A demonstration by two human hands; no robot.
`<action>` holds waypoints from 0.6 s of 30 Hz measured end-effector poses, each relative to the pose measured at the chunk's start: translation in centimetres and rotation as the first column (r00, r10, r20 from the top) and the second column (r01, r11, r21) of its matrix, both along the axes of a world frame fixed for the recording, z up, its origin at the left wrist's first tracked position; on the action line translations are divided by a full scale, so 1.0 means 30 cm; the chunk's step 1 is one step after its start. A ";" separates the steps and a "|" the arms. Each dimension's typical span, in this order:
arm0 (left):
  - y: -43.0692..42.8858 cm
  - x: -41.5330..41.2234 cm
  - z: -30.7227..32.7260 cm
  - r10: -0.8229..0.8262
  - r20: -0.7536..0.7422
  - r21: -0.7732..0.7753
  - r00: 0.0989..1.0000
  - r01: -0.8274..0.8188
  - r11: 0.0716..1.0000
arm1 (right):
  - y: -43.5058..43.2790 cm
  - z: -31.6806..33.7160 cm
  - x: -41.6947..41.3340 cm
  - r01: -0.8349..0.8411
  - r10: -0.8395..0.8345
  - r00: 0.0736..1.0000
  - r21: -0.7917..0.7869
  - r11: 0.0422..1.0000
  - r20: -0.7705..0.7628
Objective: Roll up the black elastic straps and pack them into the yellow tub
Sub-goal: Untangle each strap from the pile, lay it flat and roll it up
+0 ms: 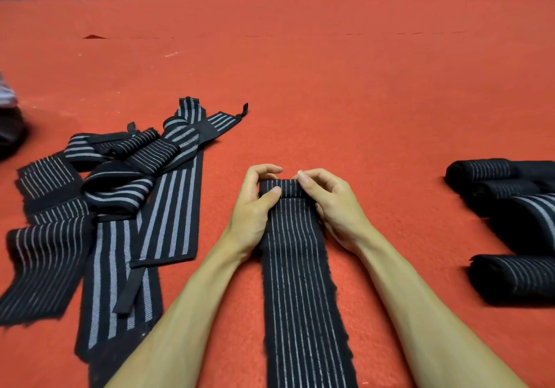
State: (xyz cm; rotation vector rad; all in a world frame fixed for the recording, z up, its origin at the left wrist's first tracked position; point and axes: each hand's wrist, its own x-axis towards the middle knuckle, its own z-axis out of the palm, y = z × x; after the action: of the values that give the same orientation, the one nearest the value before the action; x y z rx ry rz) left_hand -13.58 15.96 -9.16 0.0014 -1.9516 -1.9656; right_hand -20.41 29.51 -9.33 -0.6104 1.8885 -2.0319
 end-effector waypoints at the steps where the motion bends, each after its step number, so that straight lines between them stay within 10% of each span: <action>1: -0.002 0.001 -0.002 -0.009 -0.011 0.006 1.000 0.009 1.000 | -0.002 0.002 0.003 0.002 -0.002 1.000 -0.006 1.000 0.010; 18: 0.010 -0.011 -0.012 -0.070 0.098 -0.058 0.993 0.076 0.995 | 0.023 0.011 0.007 -0.025 0.018 0.999 -0.200 0.979 -0.039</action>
State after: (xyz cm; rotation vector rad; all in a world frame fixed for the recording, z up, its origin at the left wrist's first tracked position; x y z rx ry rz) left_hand -13.92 16.26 -9.51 0.0083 -2.1007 -1.9847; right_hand -20.19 30.21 -9.01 -0.7194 1.7004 -2.2292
